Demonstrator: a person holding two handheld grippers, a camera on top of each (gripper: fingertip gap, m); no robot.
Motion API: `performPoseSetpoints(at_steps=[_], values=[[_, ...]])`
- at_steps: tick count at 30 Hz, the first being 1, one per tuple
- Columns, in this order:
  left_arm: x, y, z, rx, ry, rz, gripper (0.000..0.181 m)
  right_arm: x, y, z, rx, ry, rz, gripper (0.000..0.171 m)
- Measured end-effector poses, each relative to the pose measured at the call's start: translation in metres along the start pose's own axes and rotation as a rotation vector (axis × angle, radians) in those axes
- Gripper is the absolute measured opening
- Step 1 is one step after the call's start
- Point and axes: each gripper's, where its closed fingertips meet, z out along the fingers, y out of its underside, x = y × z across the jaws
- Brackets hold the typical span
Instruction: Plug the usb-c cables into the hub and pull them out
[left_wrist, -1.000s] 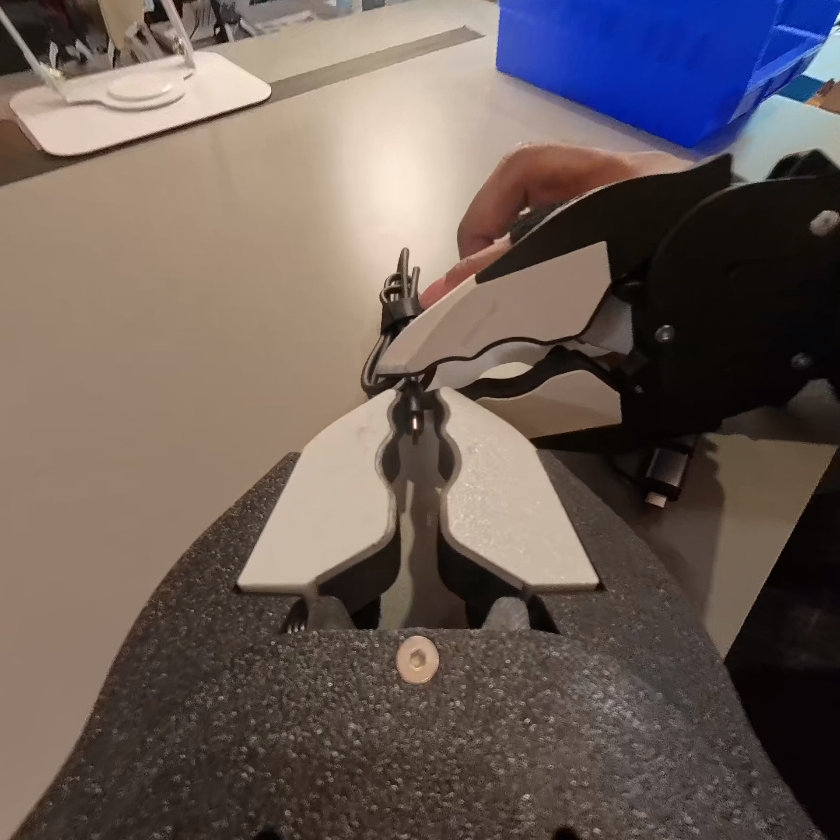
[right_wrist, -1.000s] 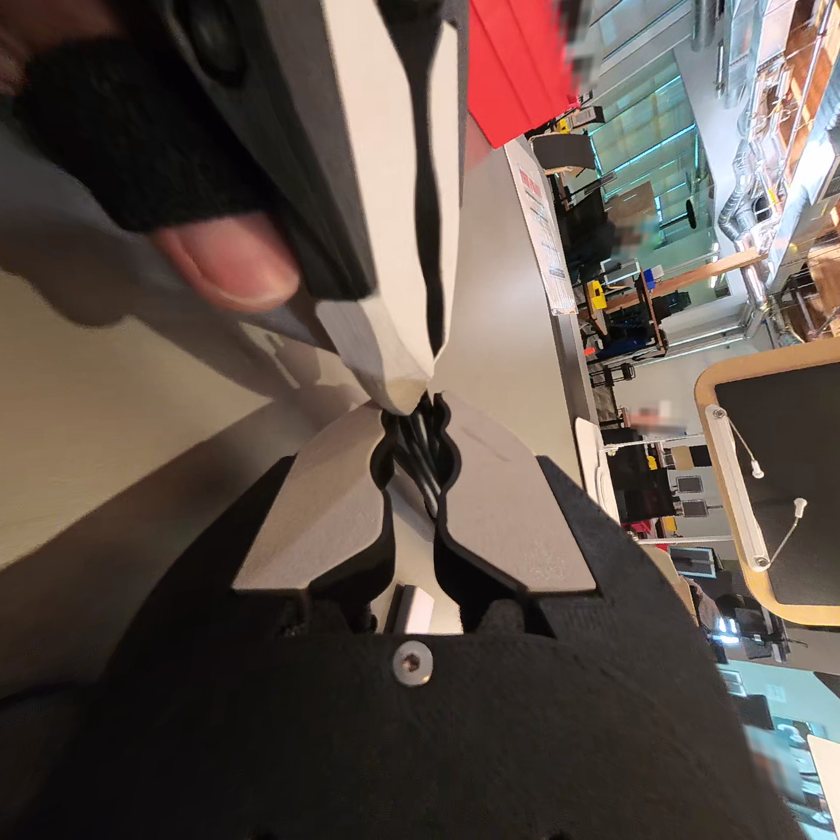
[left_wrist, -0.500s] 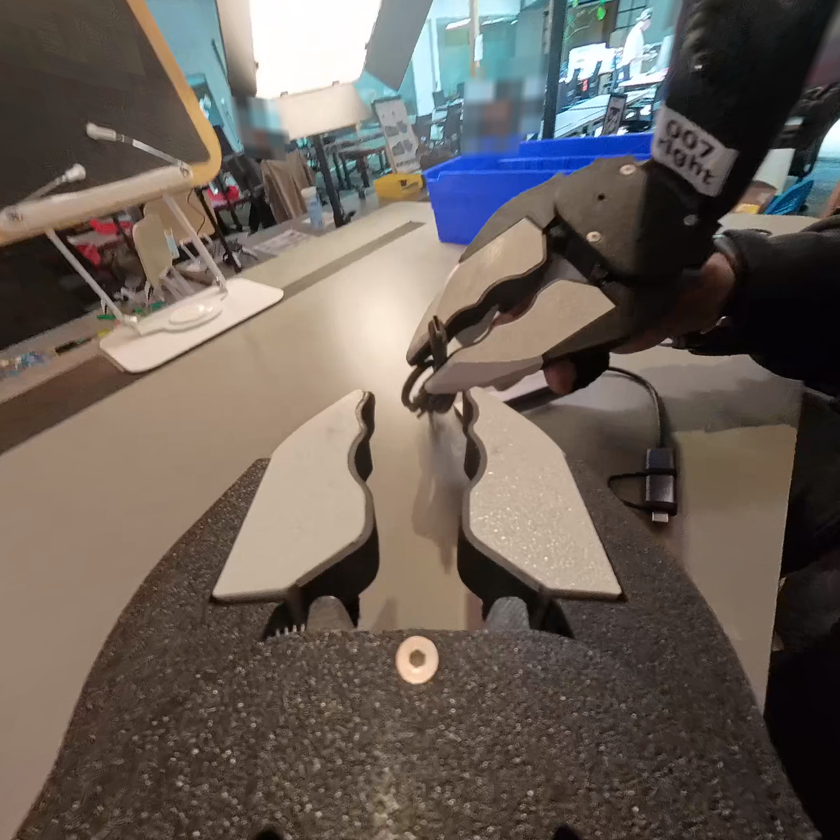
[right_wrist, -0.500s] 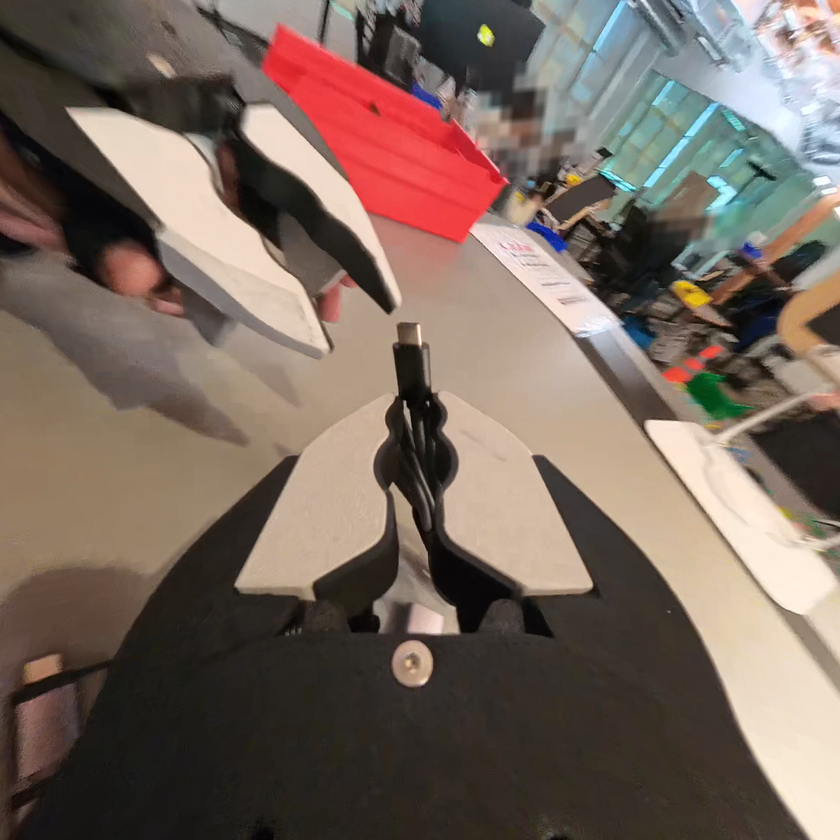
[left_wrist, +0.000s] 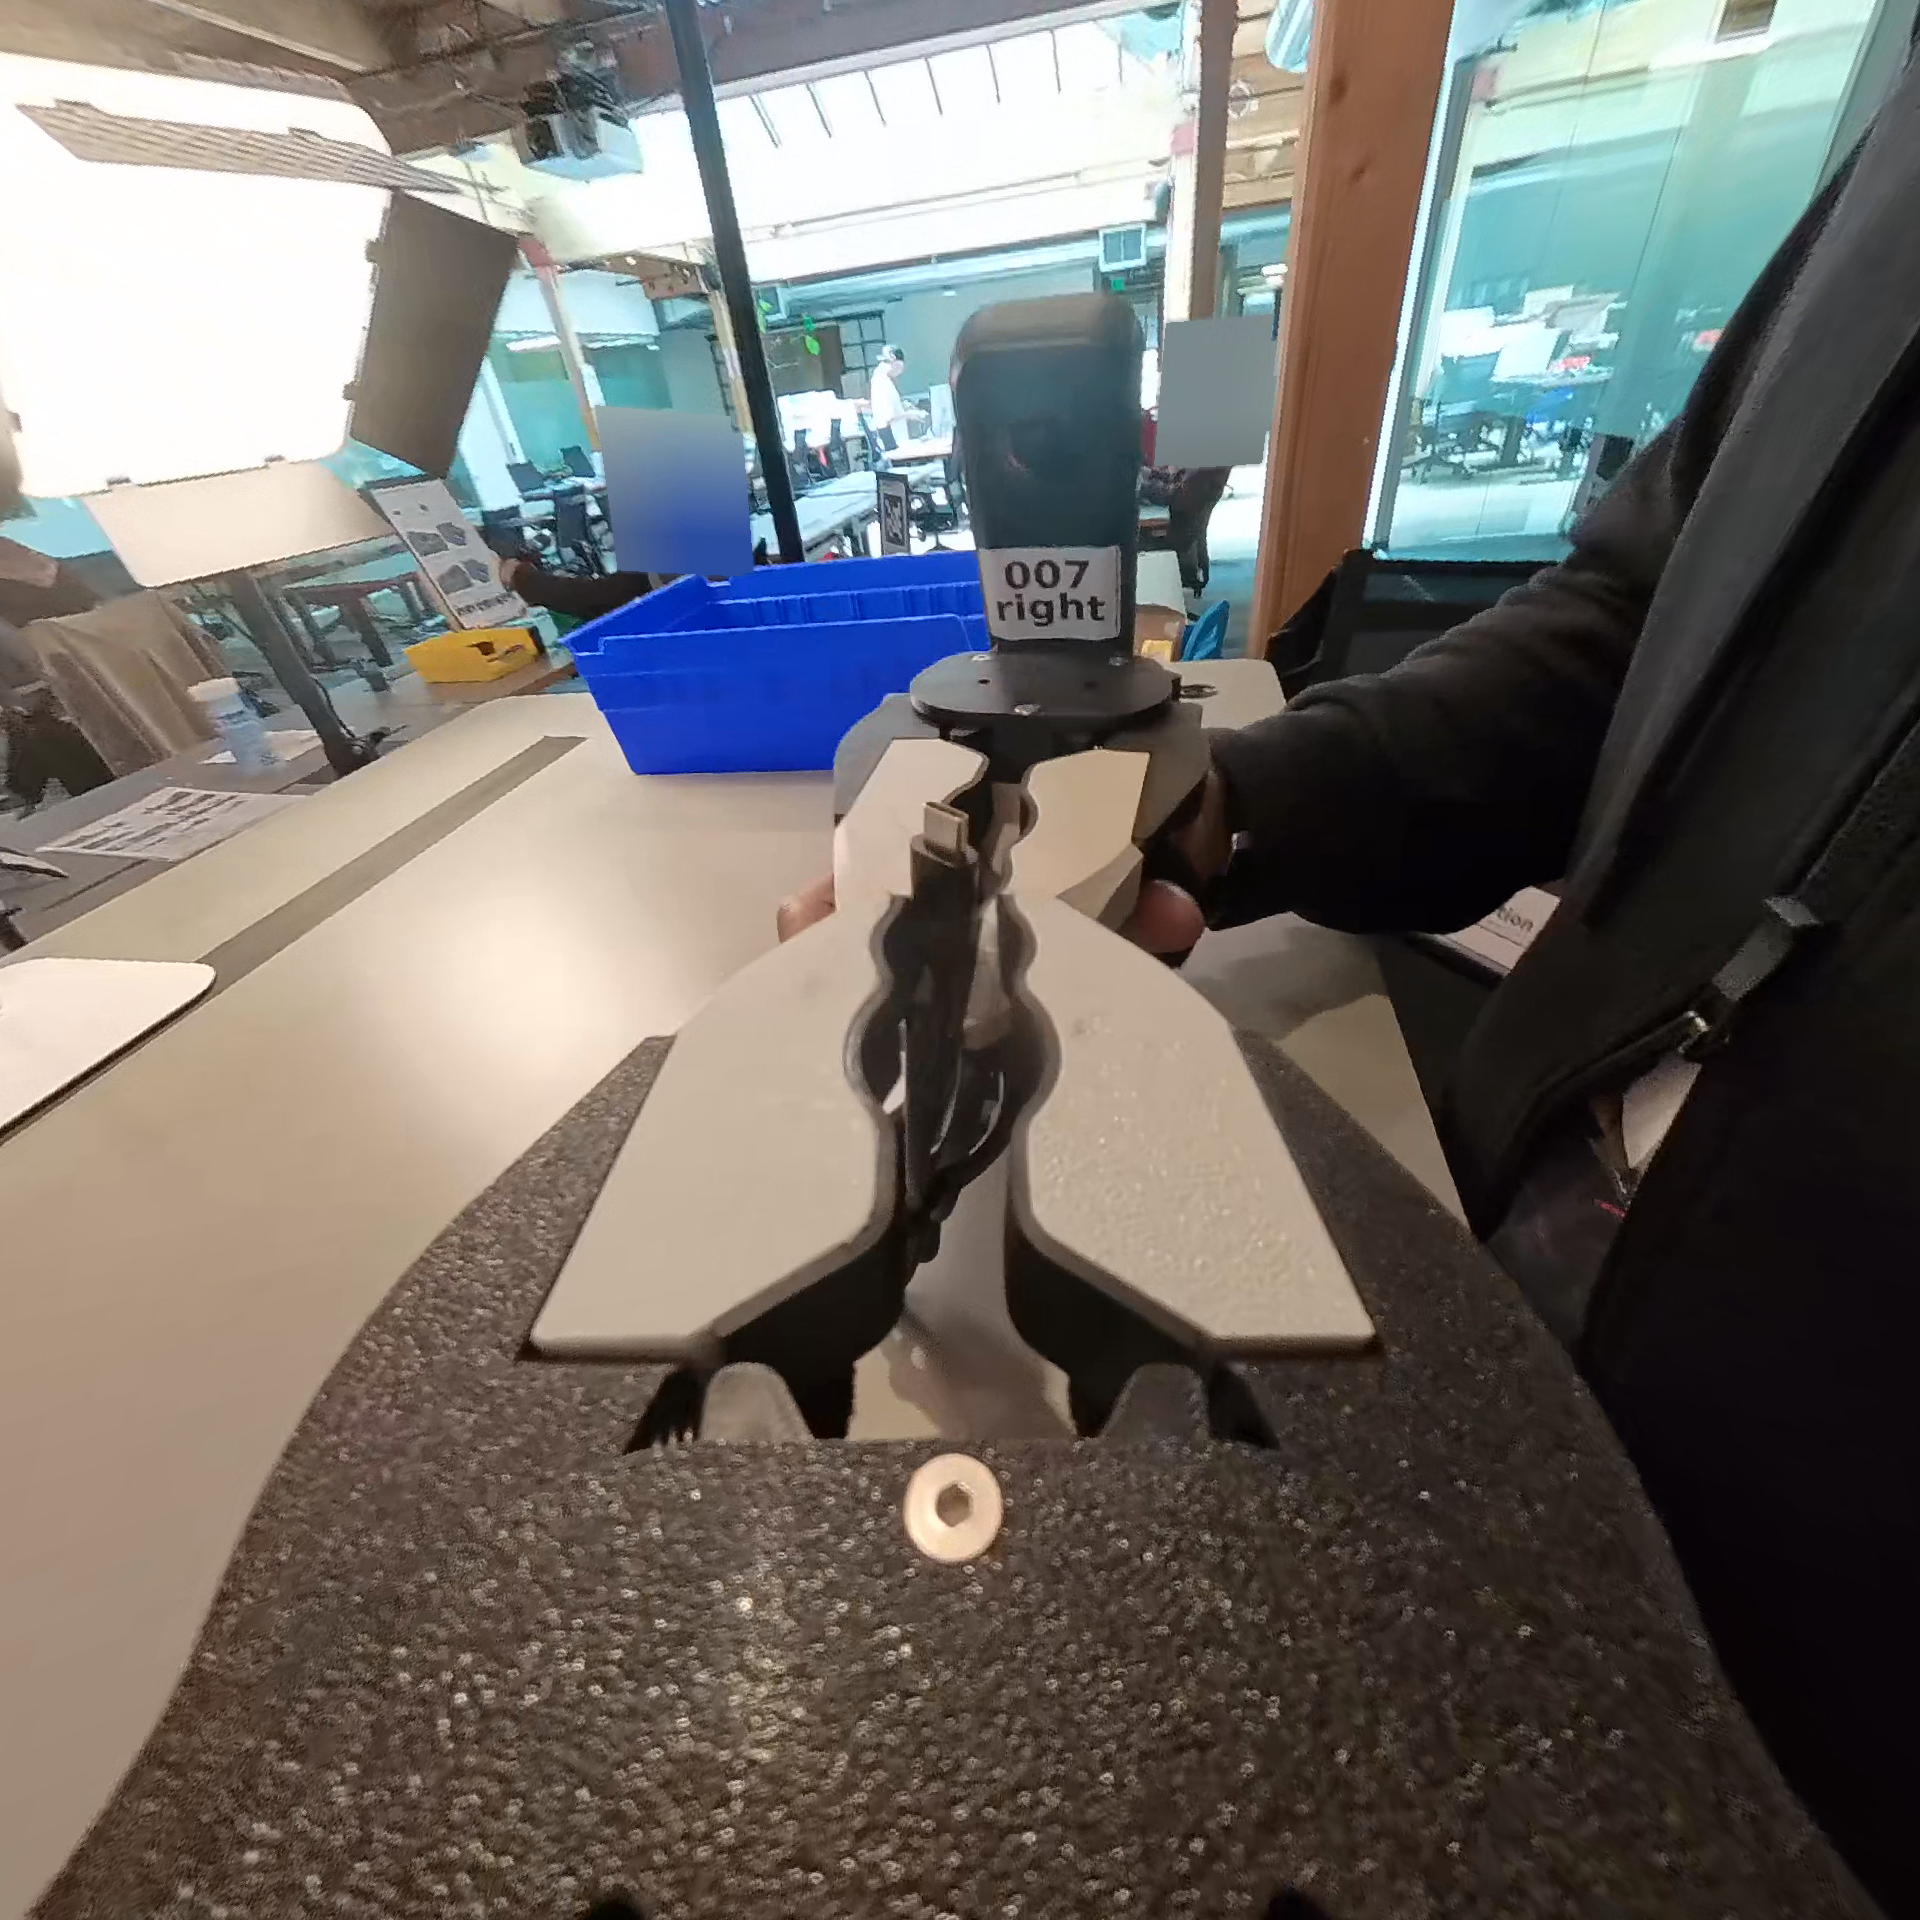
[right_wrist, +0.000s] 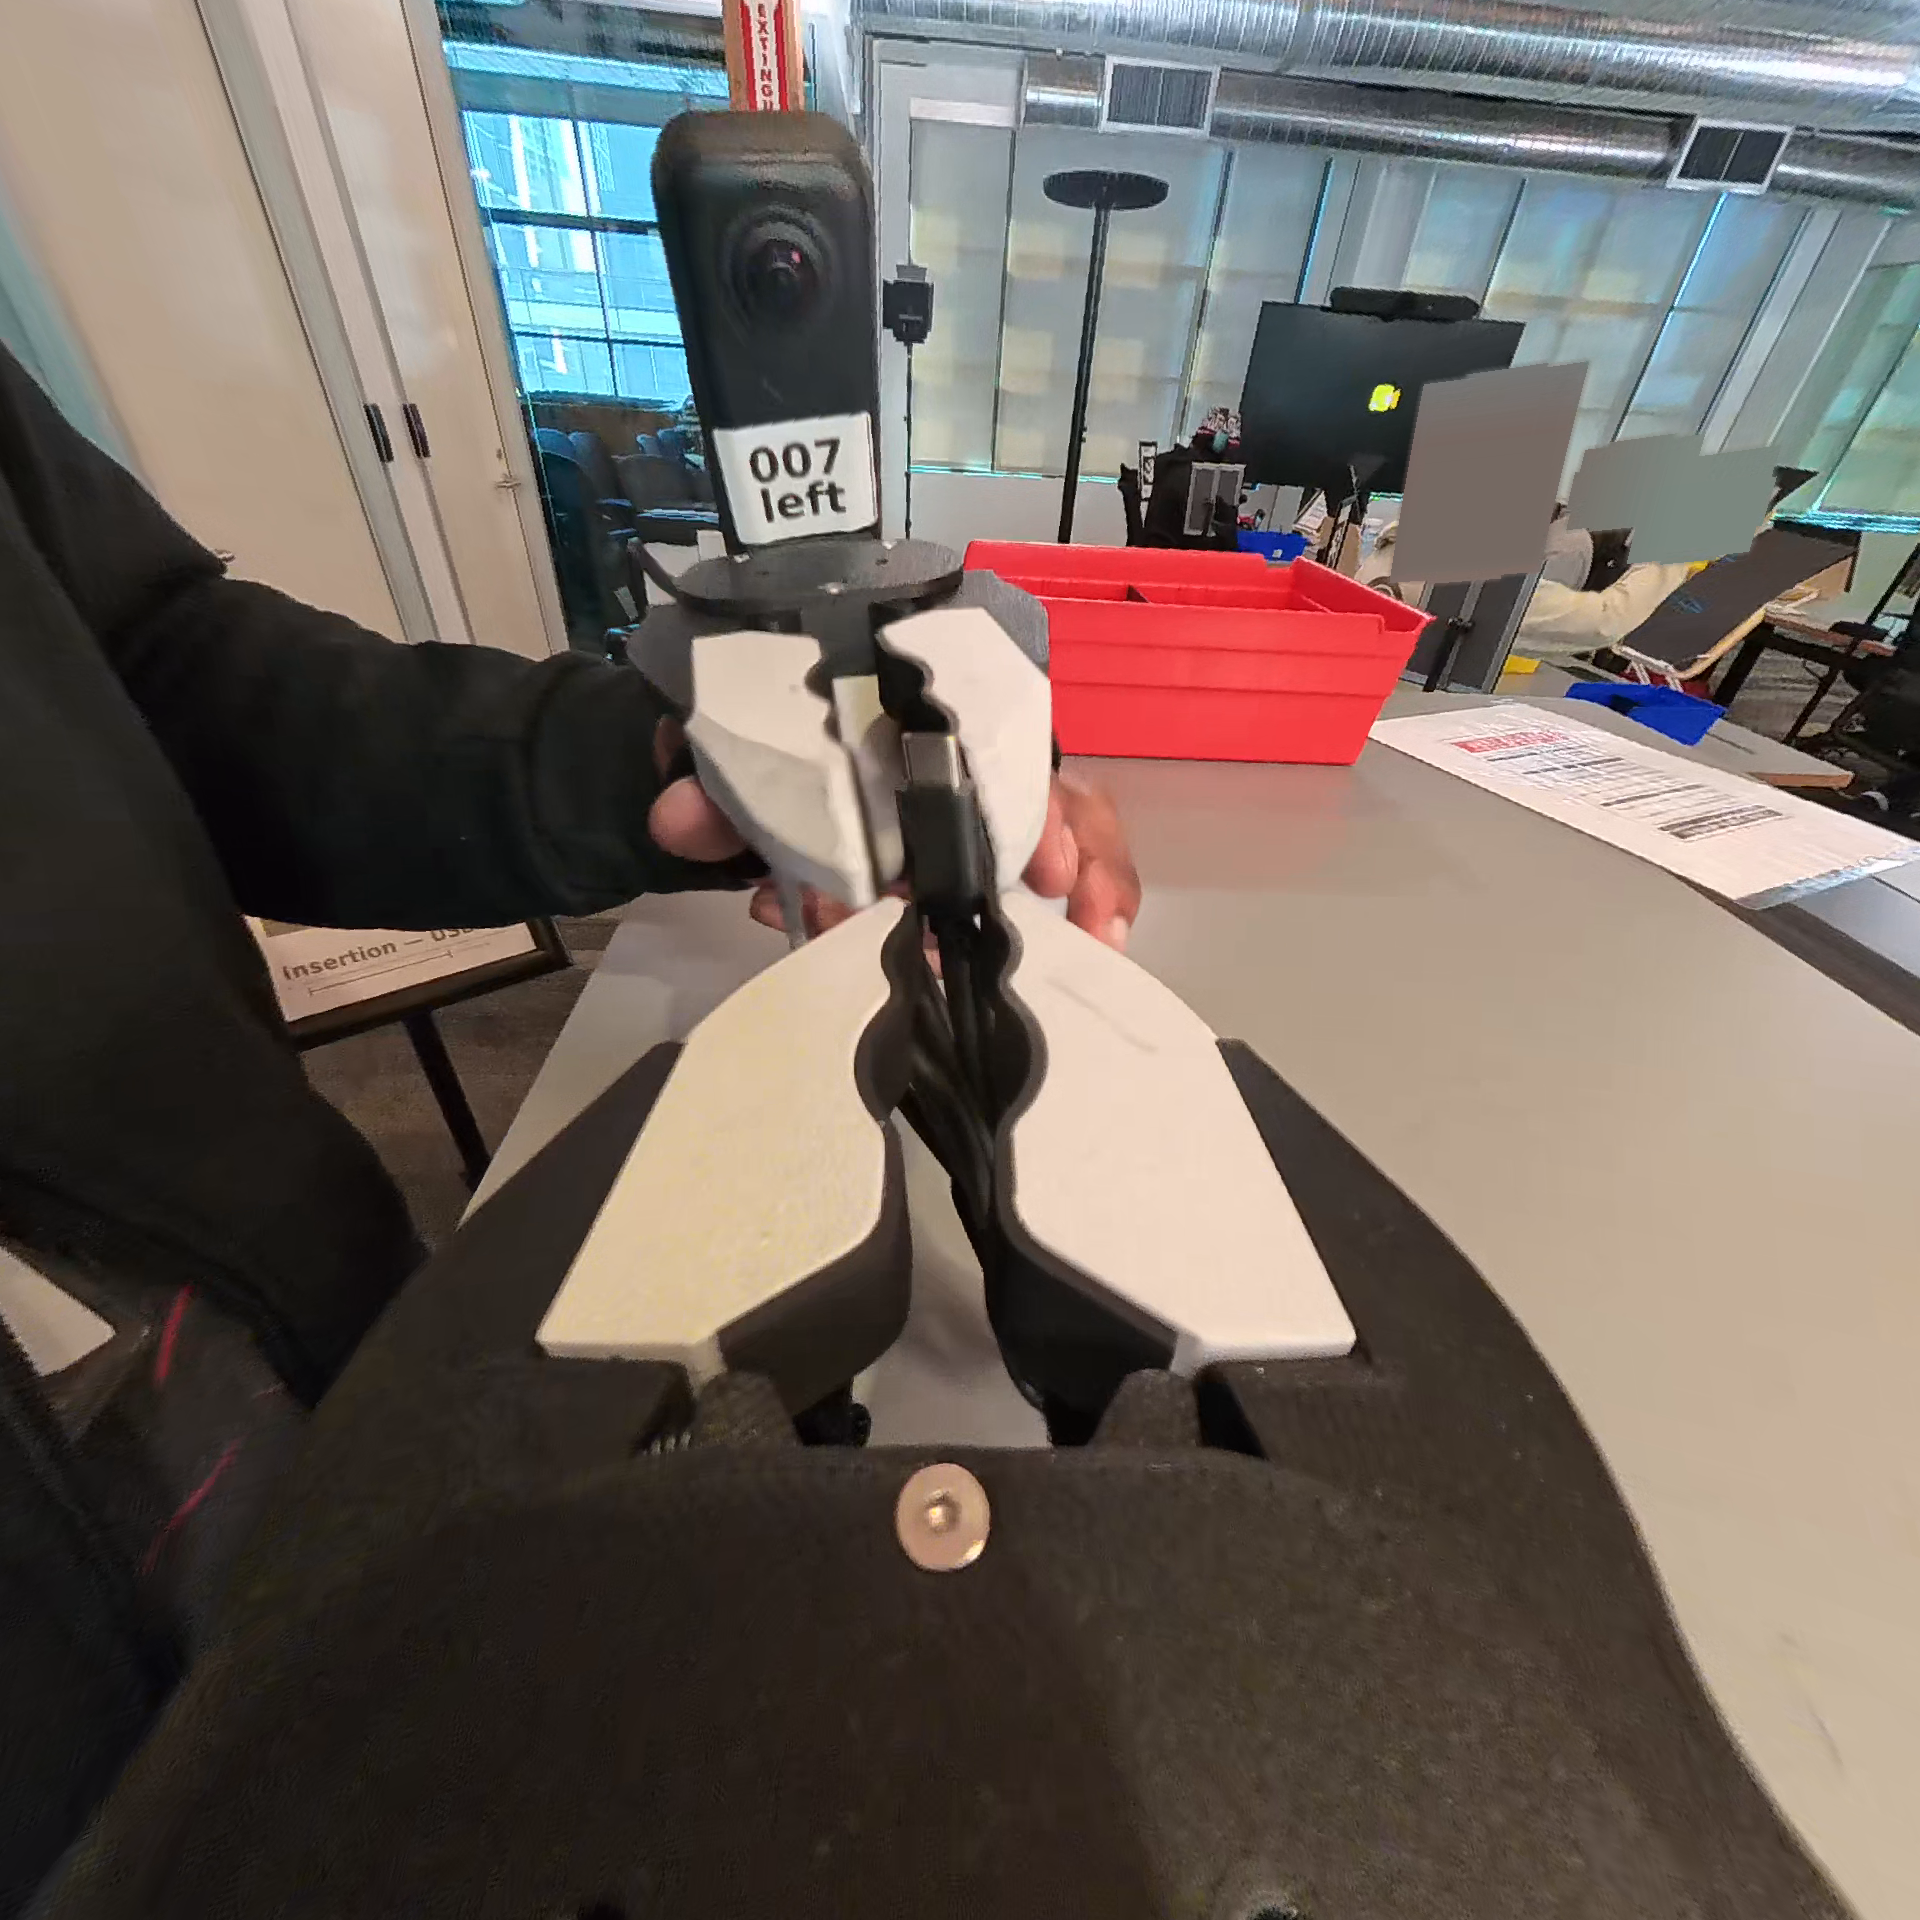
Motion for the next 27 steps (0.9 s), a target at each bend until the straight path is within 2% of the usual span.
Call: performPoseSetpoints(at_steps=[3, 8, 13, 18, 21, 24, 27], values=[[0.003, -0.001, 0.007, 0.002, 0.007, 0.021, 0.023, 0.001, 0.000, -0.005, 0.016, -0.003, 0.022, 0.011], [0.001, -0.002, 0.013, 0.019, 0.026, 0.004, 0.012, -0.003, 0.001, -0.008, 0.030, -0.032, 0.052, 0.011], [-0.009, -0.004, 0.020, -0.005, -0.078, 0.041, 0.012, 0.008, 0.001, -0.018, 0.014, 0.042, 0.084, 0.014], [-0.026, -0.006, 0.018, -0.081, -0.268, 0.151, 0.012, 0.025, 0.007, -0.047, -0.087, 0.192, 0.113, 0.018], [-0.034, -0.002, 0.017, -0.173, -0.369, 0.264, 0.012, 0.028, -0.005, -0.060, -0.092, 0.248, 0.144, 0.018], [-0.038, 0.008, 0.020, -0.294, -0.435, 0.394, 0.012, 0.029, -0.014, -0.060, -0.124, 0.277, 0.224, 0.019], [-0.038, 0.022, 0.027, -0.382, -0.446, 0.473, 0.012, 0.025, -0.006, -0.053, -0.212, 0.271, 0.323, 0.023]])
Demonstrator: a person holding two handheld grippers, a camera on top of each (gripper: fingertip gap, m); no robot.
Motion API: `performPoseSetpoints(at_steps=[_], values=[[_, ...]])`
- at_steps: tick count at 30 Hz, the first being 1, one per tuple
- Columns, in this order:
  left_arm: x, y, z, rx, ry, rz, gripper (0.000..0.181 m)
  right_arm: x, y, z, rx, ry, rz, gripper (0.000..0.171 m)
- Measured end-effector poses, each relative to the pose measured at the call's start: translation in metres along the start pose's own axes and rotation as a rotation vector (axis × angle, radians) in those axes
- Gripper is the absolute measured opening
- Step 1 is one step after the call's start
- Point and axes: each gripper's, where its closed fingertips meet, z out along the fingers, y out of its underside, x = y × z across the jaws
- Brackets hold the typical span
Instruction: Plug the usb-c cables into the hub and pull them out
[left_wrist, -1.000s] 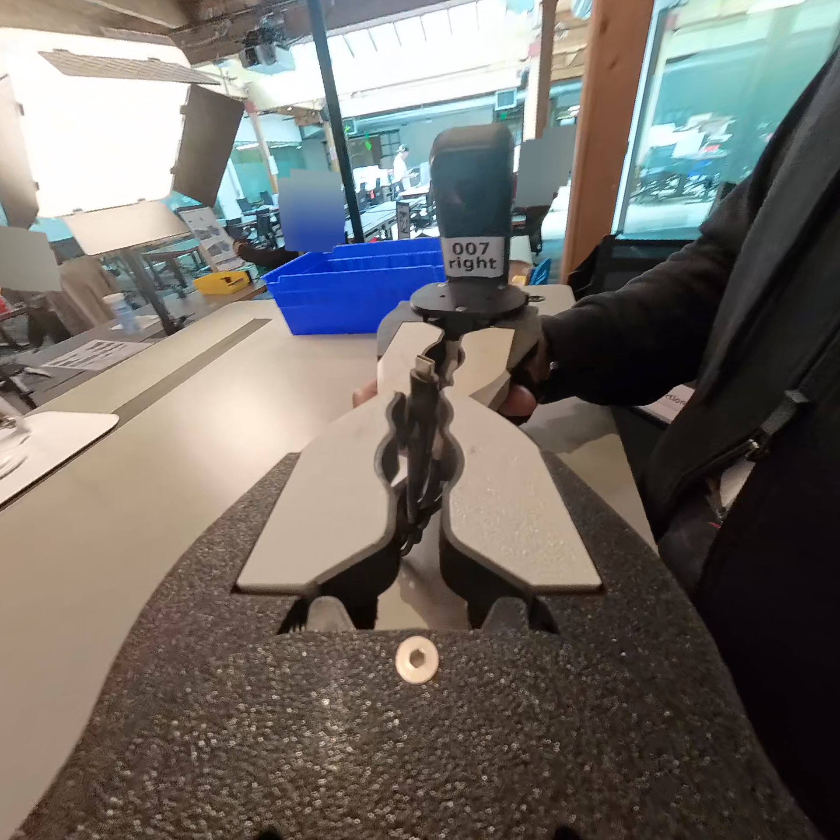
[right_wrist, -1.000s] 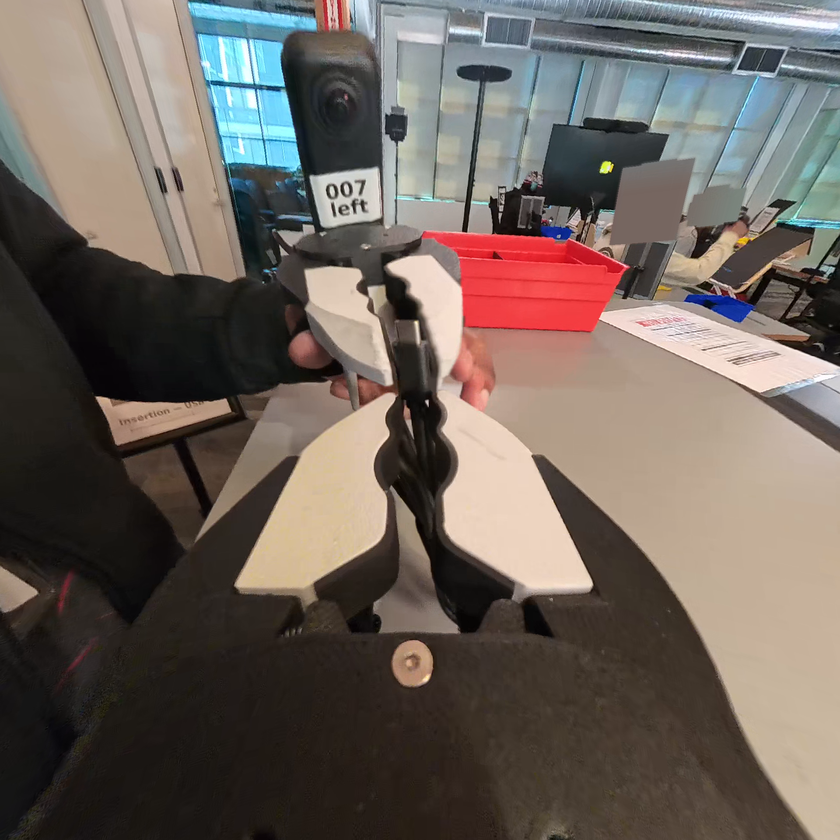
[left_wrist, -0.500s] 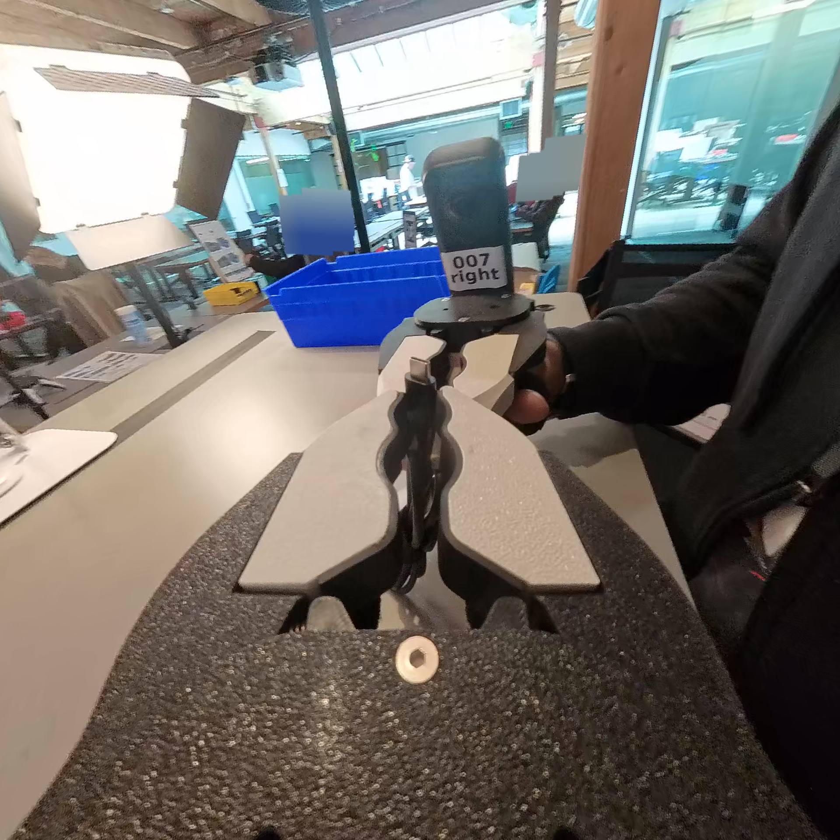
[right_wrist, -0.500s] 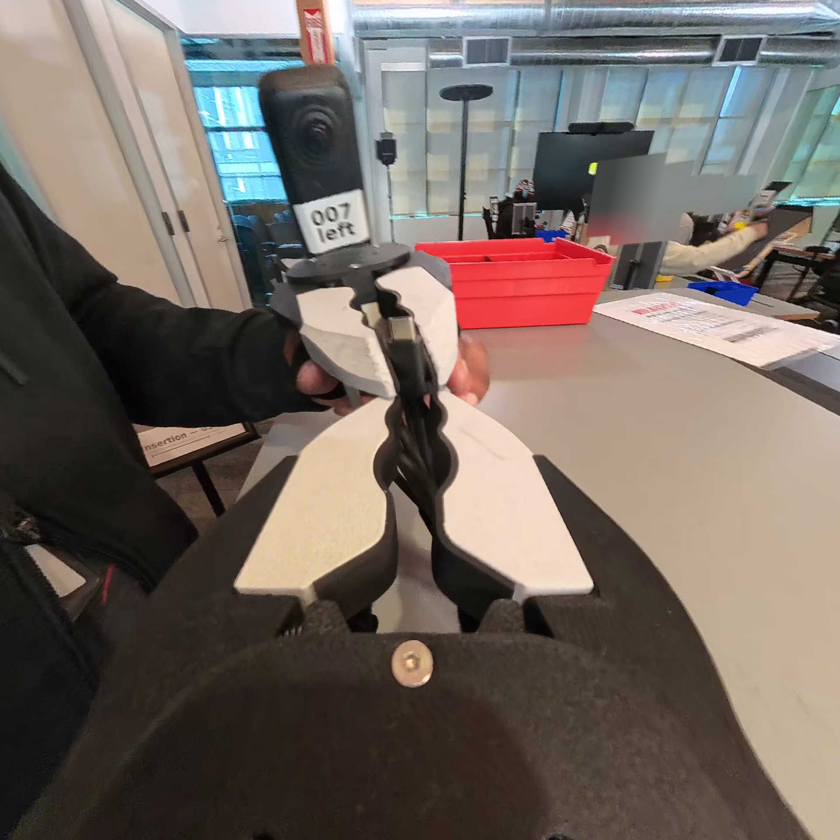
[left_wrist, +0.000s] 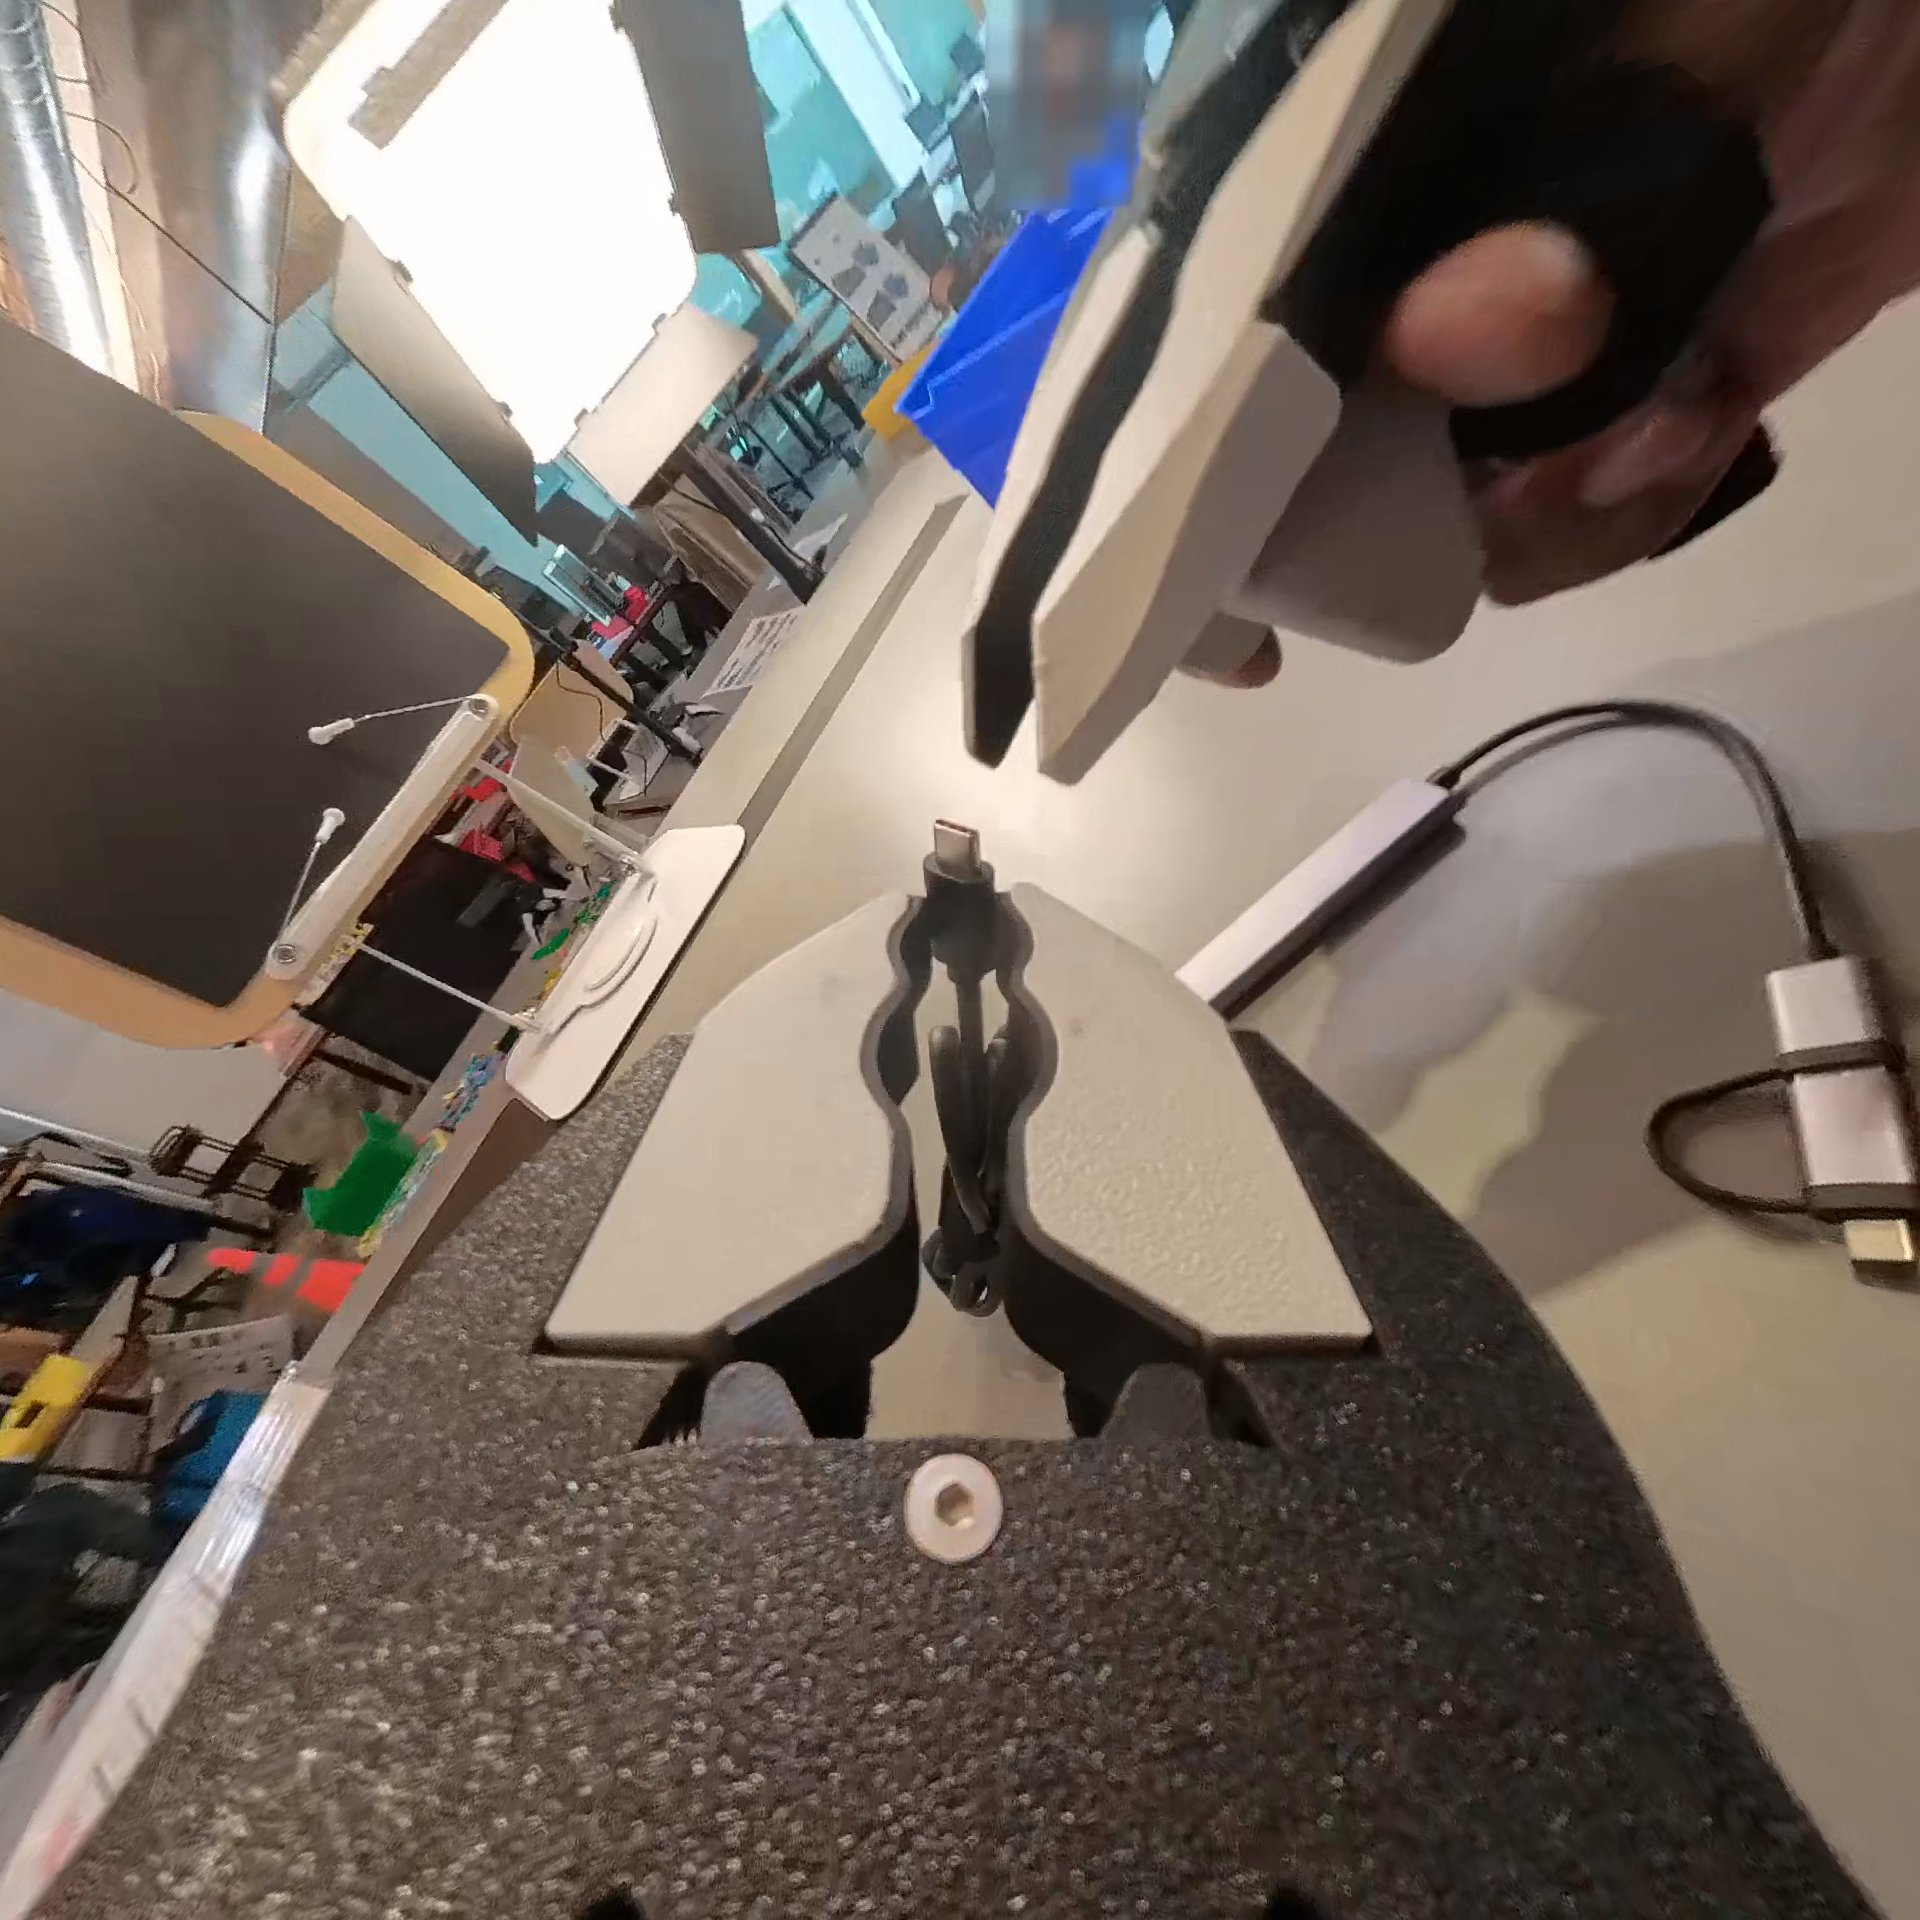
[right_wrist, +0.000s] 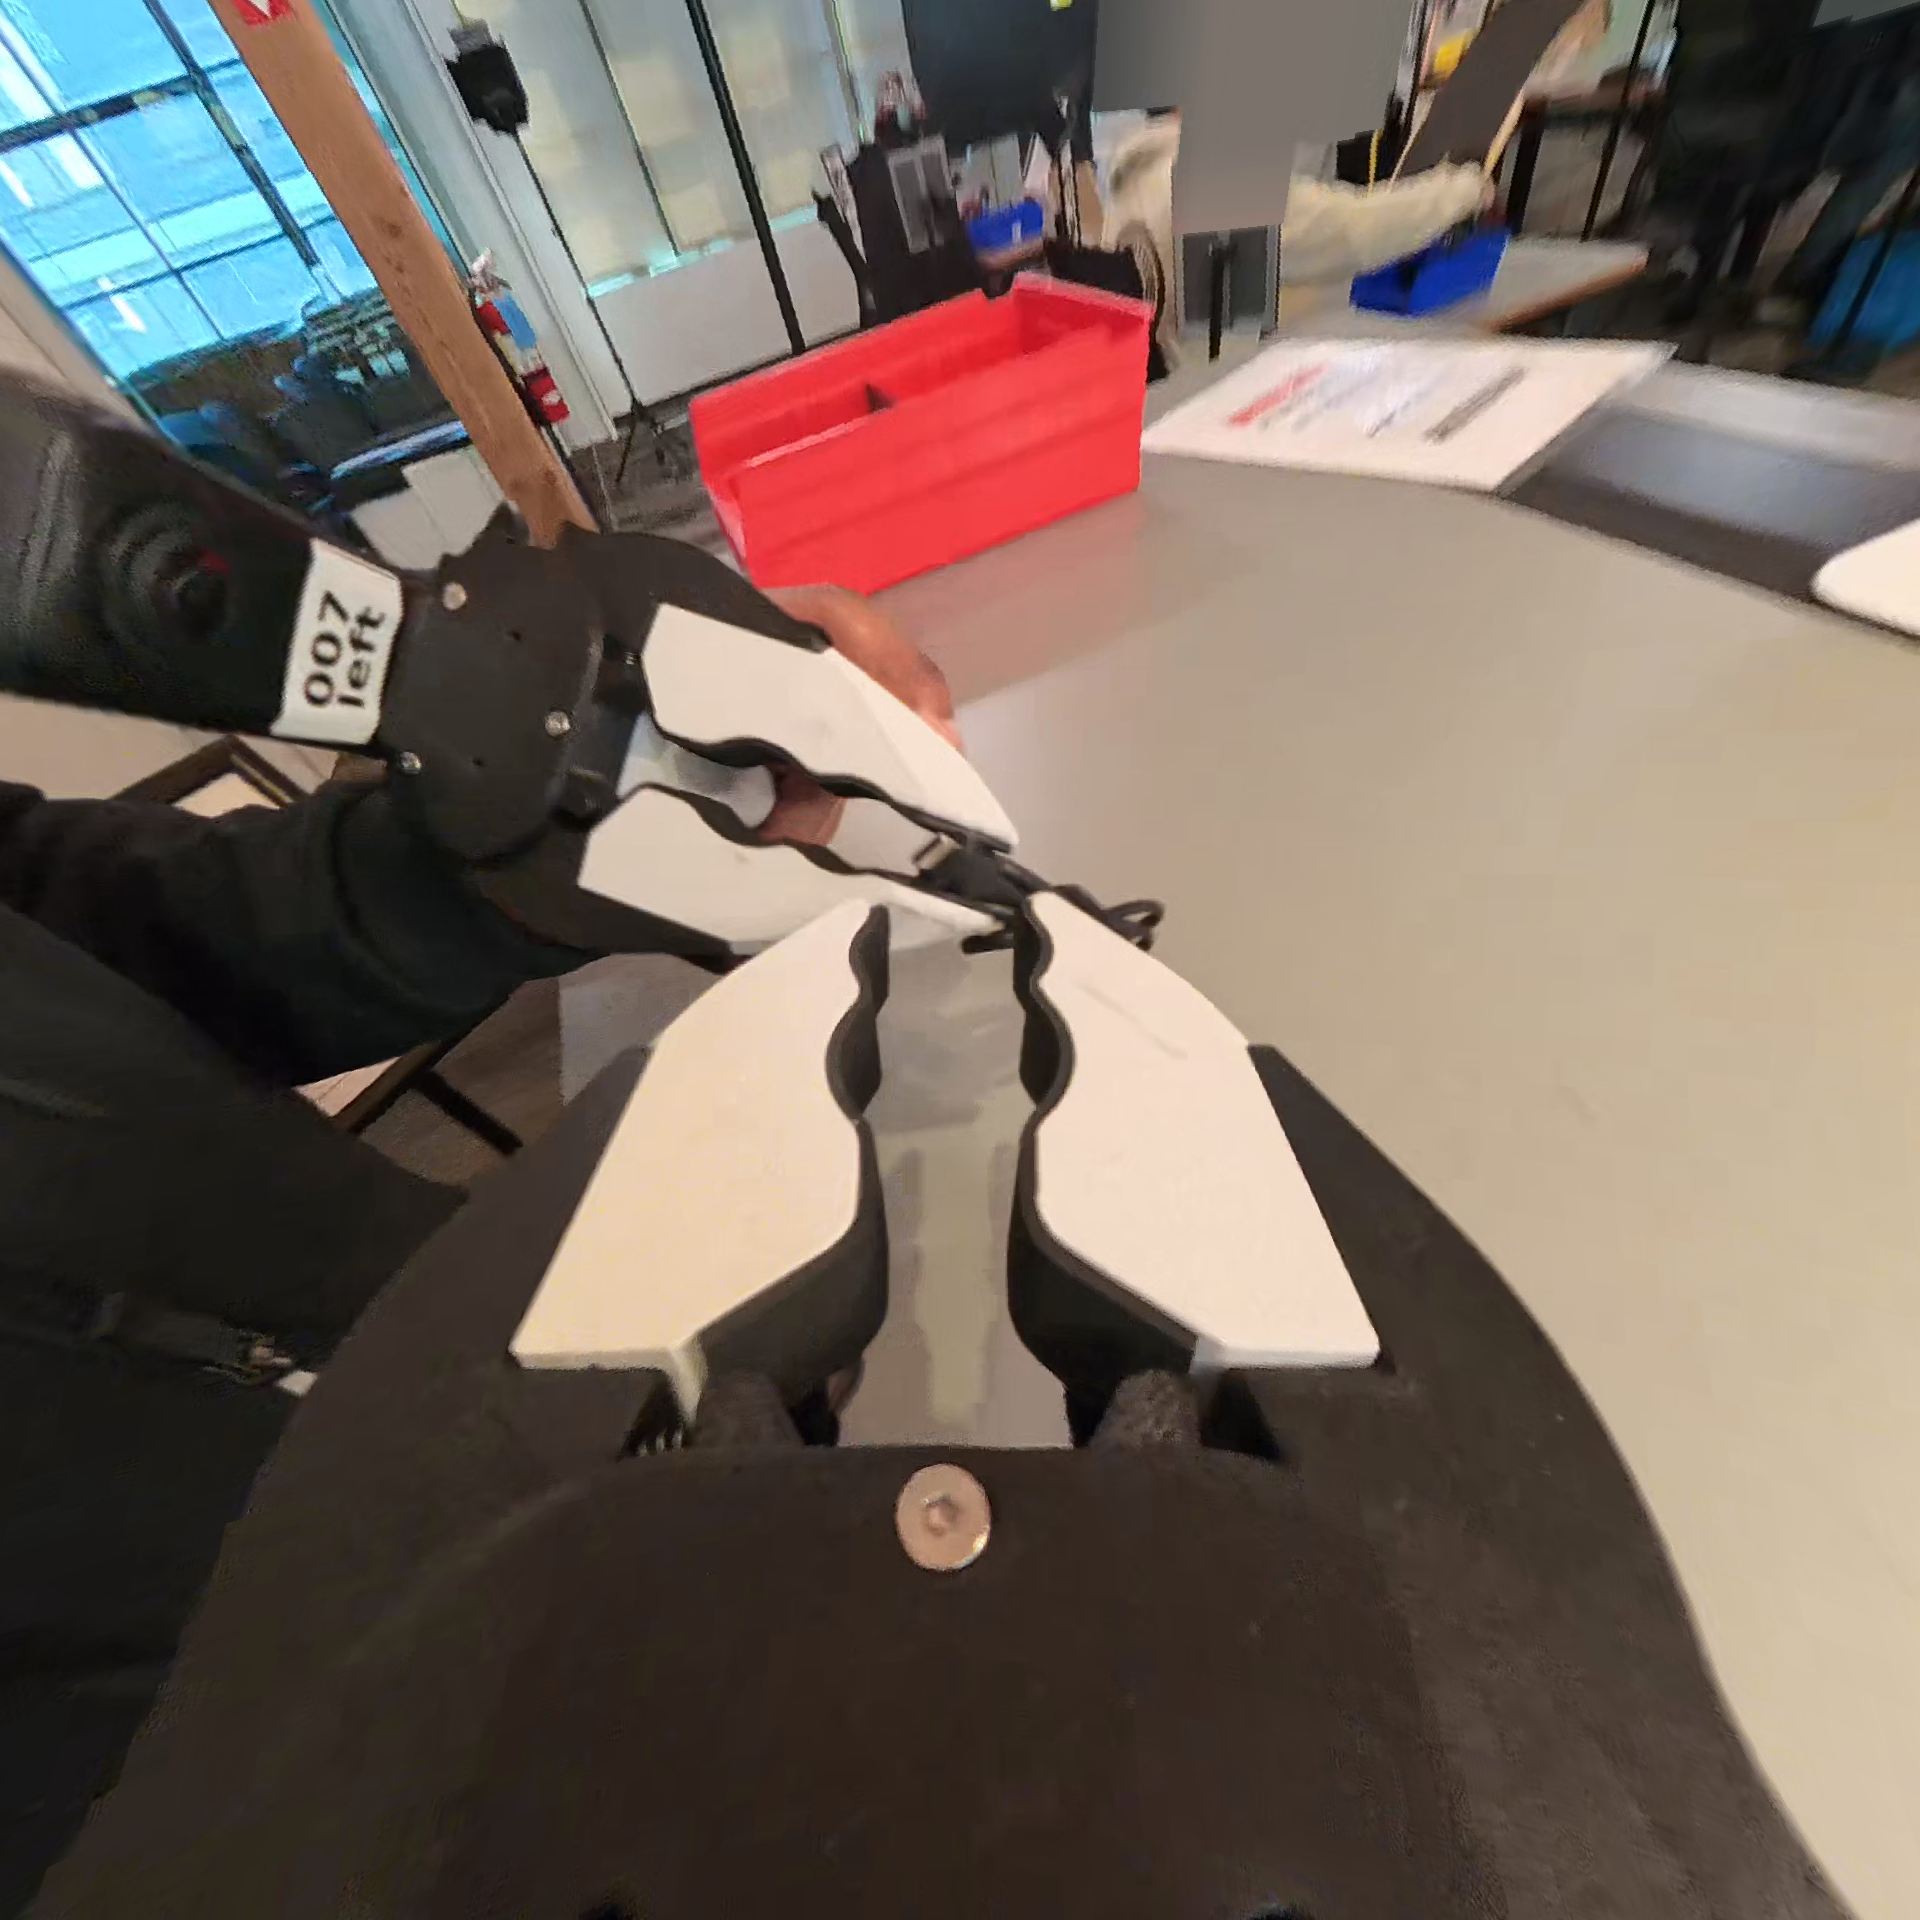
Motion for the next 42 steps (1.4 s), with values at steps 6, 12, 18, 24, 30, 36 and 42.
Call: performPoseSetpoints(at_steps=[6, 12, 18, 24, 30, 36, 42], values=[[0.016, 0.013, 0.010, -0.080, 0.010, 0.112, 0.012, 0.005, 0.028, 0.014, -0.139, 0.035, 0.128, 0.025], [0.024, 0.023, 0.013, -0.127, 0.024, 0.188, 0.012, 0.007, 0.036, 0.019, -0.130, 0.014, 0.192, 0.011], [0.027, 0.030, 0.014, -0.124, 0.074, 0.139, 0.015, 0.014, 0.044, 0.019, -0.132, 0.024, 0.267, 0.007], [0.022, 0.032, 0.013, -0.118, 0.038, 0.105, 0.026, 0.028, 0.045, 0.013, -0.083, 0.050, 0.409, 0.002], [0.029, 0.038, 0.022, -0.150, 0.028, 0.174, 0.033, 0.028, 0.049, 0.015, -0.078, 0.032, 0.451, 0.002], [0.043, 0.047, 0.018, -0.195, 0.247, 0.072, 0.038, 0.026, 0.054, 0.016, -0.124, 0.034, 0.256, 0.002], [0.037, 0.045, 0.003, -0.198, 0.463, -0.003, 0.043, 0.016, 0.053, 0.016, -0.160, -0.020, -0.012, 0.002]])
